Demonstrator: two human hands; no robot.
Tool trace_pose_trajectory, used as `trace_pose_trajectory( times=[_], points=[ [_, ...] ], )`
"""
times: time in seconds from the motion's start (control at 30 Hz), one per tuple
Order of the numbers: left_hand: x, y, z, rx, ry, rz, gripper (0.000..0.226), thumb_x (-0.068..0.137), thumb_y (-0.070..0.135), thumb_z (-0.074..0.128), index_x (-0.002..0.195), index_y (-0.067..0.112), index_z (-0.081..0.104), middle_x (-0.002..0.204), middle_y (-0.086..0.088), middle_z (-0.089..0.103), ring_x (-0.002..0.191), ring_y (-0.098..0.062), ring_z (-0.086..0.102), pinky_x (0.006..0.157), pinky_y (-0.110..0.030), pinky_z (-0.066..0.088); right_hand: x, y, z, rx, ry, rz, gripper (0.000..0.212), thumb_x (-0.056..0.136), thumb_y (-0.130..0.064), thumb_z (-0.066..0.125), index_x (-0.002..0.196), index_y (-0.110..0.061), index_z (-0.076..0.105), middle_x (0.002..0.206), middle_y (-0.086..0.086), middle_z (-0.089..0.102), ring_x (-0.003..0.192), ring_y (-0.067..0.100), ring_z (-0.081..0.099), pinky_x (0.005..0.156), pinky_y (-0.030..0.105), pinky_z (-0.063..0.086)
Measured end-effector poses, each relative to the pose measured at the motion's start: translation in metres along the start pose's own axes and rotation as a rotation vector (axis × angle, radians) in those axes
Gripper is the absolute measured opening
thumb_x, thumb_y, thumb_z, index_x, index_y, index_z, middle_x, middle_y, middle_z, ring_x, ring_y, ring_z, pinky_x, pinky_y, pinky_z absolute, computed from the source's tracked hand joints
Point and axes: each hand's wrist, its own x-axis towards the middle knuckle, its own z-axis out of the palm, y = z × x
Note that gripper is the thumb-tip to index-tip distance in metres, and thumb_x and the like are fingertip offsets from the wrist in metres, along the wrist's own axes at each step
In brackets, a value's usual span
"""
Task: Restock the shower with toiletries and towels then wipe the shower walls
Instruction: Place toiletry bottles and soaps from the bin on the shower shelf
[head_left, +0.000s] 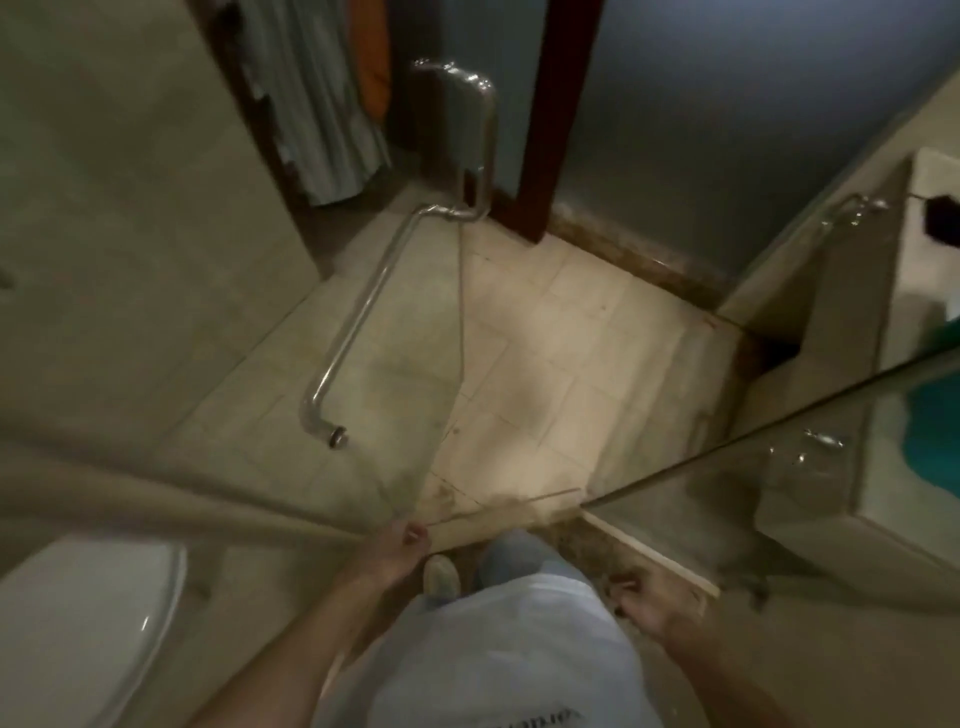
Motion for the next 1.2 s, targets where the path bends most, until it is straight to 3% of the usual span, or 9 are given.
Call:
trace_pose_trajectory(
  times=[0.1,0.23,0.37,0.5,0.67,0.77,0.83,1.0,1.2],
  points=[
    [0.033,0.051,-0.027,0.004,-0.003,0.054,0.006,0.098,0.029,0.059,0.094,0.032,0.061,0.104,-0.003,0.067,0.103,-0.023,0.064,0.080,-0.026,0.046,-0.001,-0.018,-0.011,0.005,0.065,-0.029,0.015,0.096,-0.007,0.059,0.108,-0.002,0.068,0.076,0.002,0.064,0.063,0.007,0.055,0.054,0.010,0.046],
    [0.077,0.087,-0.039,0.030,-0.023,0.069,0.015,0.097,0.030,0.061,0.085,0.036,0.055,0.097,0.001,0.065,0.098,-0.022,0.063,0.079,-0.027,0.048,0.028,-0.021,-0.015,0.120,0.055,0.057,0.028,0.096,-0.021,0.064,0.115,-0.002,0.066,0.087,0.002,0.065,0.086,0.025,0.070,0.082,0.033,0.058],
    [0.118,0.114,-0.041,0.019,-0.067,0.044,0.015,0.098,0.024,0.061,0.085,0.031,0.058,0.087,0.003,0.065,0.084,-0.018,0.062,0.065,-0.025,0.045,0.059,-0.053,-0.041,0.112,0.035,0.008,0.030,0.096,-0.018,0.064,0.115,0.005,0.067,0.089,0.008,0.063,0.087,0.029,0.069,0.086,0.045,0.057],
    [0.153,0.141,-0.049,-0.043,-0.073,-0.014,0.012,0.098,0.010,0.059,0.091,0.017,0.066,0.090,-0.008,0.068,0.089,-0.024,0.063,0.065,-0.023,0.043,0.110,-0.097,-0.078,0.166,0.039,0.054,0.022,0.090,-0.013,0.062,0.110,-0.006,0.071,0.089,0.005,0.068,0.095,0.030,0.070,0.088,0.039,0.055],
    [0.183,0.180,-0.076,-0.031,-0.060,-0.049,0.010,0.098,0.014,0.061,0.092,0.020,0.066,0.092,-0.007,0.071,0.087,-0.025,0.069,0.069,-0.027,0.050,0.159,-0.164,-0.135,0.258,0.052,-0.024,0.025,0.092,-0.023,0.060,0.114,-0.013,0.068,0.108,0.010,0.071,0.100,0.029,0.069,0.089,0.041,0.057],
    [0.207,0.199,-0.090,-0.015,-0.071,-0.068,0.006,0.097,0.017,0.063,0.094,0.019,0.067,0.097,-0.009,0.072,0.088,-0.024,0.070,0.084,-0.036,0.054,0.168,-0.205,-0.178,0.339,0.108,-0.050,0.024,0.094,-0.023,0.059,0.116,-0.014,0.066,0.106,0.011,0.069,0.099,0.029,0.069,0.081,0.037,0.056],
    [0.222,0.213,-0.097,0.006,-0.085,-0.098,0.008,0.097,0.016,0.062,0.100,0.013,0.069,0.097,-0.009,0.072,0.088,-0.025,0.070,0.081,-0.033,0.054,0.175,-0.216,-0.199,0.367,0.133,-0.043,0.024,0.094,-0.023,0.059,0.115,-0.015,0.066,0.105,0.010,0.070,0.098,0.028,0.069,0.082,0.038,0.055],
    [0.286,0.294,-0.098,0.040,-0.134,-0.105,0.011,0.097,0.010,0.059,0.093,0.008,0.069,0.094,-0.016,0.071,0.085,-0.027,0.066,0.062,-0.024,0.043,0.203,-0.210,-0.248,0.475,0.196,0.090,0.024,0.096,-0.023,0.058,0.117,-0.015,0.064,0.111,0.010,0.069,0.103,0.026,0.068,0.090,0.042,0.057],
    [0.389,0.444,-0.079,0.148,-0.245,0.052,0.014,0.094,0.026,0.064,0.097,0.013,0.070,0.102,-0.011,0.072,0.095,-0.028,0.068,0.082,-0.031,0.049,0.226,-0.176,-0.288,0.539,0.281,0.301,0.028,0.099,-0.021,0.059,0.121,-0.006,0.062,0.114,0.010,0.066,0.111,0.029,0.065,0.085,0.031,0.051]
  ],
)
